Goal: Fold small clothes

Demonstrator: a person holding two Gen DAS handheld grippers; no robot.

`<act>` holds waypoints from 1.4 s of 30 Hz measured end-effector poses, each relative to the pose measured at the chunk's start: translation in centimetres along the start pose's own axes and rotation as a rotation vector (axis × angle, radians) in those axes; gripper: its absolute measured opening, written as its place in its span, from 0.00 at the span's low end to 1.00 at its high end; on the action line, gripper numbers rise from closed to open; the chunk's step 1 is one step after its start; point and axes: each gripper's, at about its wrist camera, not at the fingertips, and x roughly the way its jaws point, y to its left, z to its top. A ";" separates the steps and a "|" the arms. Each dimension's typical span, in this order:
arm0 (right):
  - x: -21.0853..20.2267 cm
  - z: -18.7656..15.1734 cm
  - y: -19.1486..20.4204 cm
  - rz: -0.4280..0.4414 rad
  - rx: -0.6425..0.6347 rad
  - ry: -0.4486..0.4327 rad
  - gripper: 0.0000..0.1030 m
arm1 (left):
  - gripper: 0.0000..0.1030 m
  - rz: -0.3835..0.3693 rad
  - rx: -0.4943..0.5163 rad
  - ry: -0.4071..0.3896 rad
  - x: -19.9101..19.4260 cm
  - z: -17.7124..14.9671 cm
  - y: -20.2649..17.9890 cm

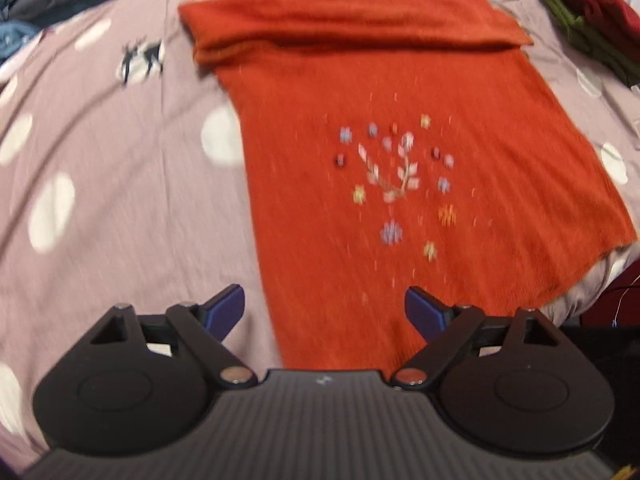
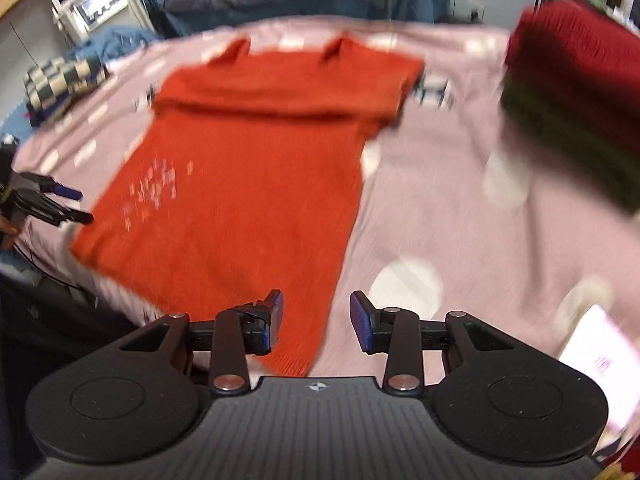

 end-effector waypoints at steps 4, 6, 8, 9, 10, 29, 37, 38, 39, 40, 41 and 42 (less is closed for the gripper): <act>3.8 -1.3 0.9 -0.001 0.106 0.029 0.62 | 0.83 0.015 -0.116 0.040 0.7 -1.3 0.8; 4.8 -1.8 0.7 -0.001 0.185 0.039 0.63 | 0.83 0.014 -0.143 0.047 0.6 -1.7 0.8; 5.3 -2.4 0.3 0.009 0.271 0.048 0.63 | 0.83 -0.007 -0.147 0.059 0.8 -2.0 0.3; 5.5 -2.7 0.1 0.023 0.311 0.048 0.63 | 0.83 -0.017 -0.151 0.067 1.0 -2.2 0.1; 5.5 -2.9 -0.1 0.030 0.339 0.051 0.64 | 0.83 -0.032 -0.162 0.077 1.3 -2.3 -0.2; 8.1 -3.7 -1.0 0.078 0.376 0.186 0.18 | 0.13 -0.042 -0.253 0.107 1.4 -2.1 0.0; 5.7 2.2 -4.3 0.268 0.560 -0.014 0.12 | 0.12 -0.083 -0.354 -0.060 -1.9 3.5 2.5; 5.7 3.5 -5.0 0.290 0.585 -0.055 0.11 | 0.12 -0.072 -0.352 -0.096 -2.4 5.1 3.0; 5.8 5.5 -6.0 0.319 0.612 -0.113 0.11 | 0.12 -0.054 -0.343 -0.138 -2.8 6.8 3.5; 5.9 7.0 -6.7 0.337 0.627 -0.151 0.11 | 0.12 -0.040 -0.333 -0.181 -3.0 8.5 4.1; 6.2 8.7 -7.5 0.349 0.640 -0.186 0.11 | 0.12 -0.027 -0.328 -0.222 -2.9 10.4 4.6; 6.5 10.3 -8.4 0.358 0.659 -0.225 0.11 | 0.12 -0.015 -0.324 -0.257 -2.7 12.5 5.1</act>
